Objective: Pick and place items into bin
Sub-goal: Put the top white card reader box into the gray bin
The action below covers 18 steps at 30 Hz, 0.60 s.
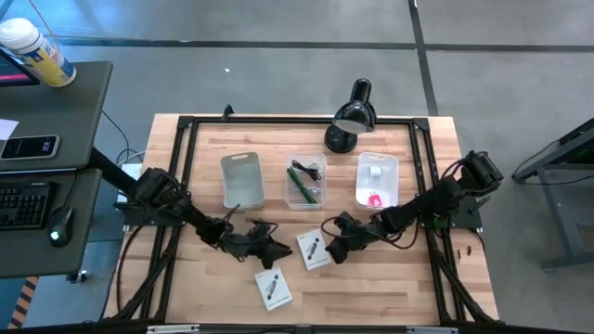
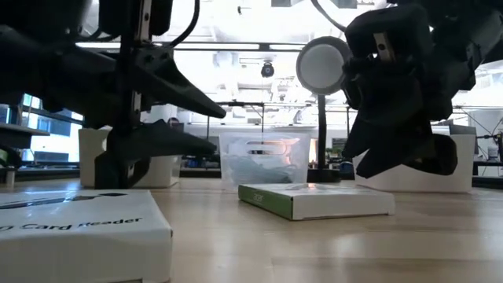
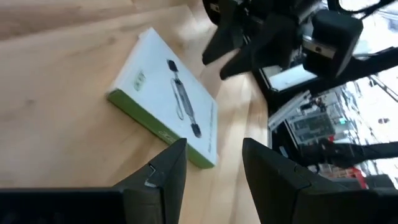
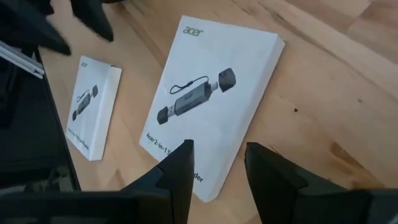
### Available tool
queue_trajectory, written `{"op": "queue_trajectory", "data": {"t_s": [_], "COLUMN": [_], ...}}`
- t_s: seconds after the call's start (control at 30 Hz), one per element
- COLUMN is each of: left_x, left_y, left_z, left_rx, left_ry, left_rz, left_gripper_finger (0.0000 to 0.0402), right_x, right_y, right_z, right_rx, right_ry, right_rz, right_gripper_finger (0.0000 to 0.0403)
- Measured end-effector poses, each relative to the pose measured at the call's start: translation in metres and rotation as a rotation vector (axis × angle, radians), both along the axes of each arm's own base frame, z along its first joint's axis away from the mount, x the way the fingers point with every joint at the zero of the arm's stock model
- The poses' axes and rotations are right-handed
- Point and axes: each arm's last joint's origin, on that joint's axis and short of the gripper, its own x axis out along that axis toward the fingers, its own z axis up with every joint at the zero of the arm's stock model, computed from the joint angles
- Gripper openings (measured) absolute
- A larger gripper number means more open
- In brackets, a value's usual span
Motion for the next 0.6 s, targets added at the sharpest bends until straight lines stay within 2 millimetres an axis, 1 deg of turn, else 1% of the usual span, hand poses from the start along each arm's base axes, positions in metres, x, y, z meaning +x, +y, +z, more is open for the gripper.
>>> {"op": "queue_trajectory", "data": {"t_s": [0.1,0.2,0.3,0.4,0.47,0.6], "left_x": [0.0024,0.0033,0.0035,0.0035,0.003,0.0022], "left_y": [-0.0022,-0.0052,-0.0055,-0.0058,-0.0072,-0.0095], "left_z": [0.0007,0.0008,0.0012,0.0012,0.0012,0.001], "left_rx": [-0.009,-0.008,-0.005,-0.007,-0.008,-0.007], "left_ry": [0.012,0.022,0.019,0.02,0.021,0.025], "left_rz": [-0.027,-0.038,-0.033,-0.041,-0.05,-0.073], "left_gripper_finger": [0.0143,0.0143,0.0143,0.0143,0.0143,0.0143], "right_x": [-0.0003,-0.003,-0.0057,-0.007,-0.0072,-0.0079], "right_y": [0.0005,-0.0002,-0.0019,0.0001,0.0008,0.0028], "right_z": [-0.0002,-0.003,-0.0058,-0.0061,-0.0061,-0.0063], "right_rx": [0.038,0.08,0.066,0.057,0.019,-0.079], "right_ry": [0.013,0.063,0.097,0.097,0.094,0.08], "right_rz": [-0.011,-0.061,-0.11,-0.114,-0.044,0.177], "right_gripper_finger": [0.0134,0.0134,0.0132,0.0122,0.0111,0.0095]}}
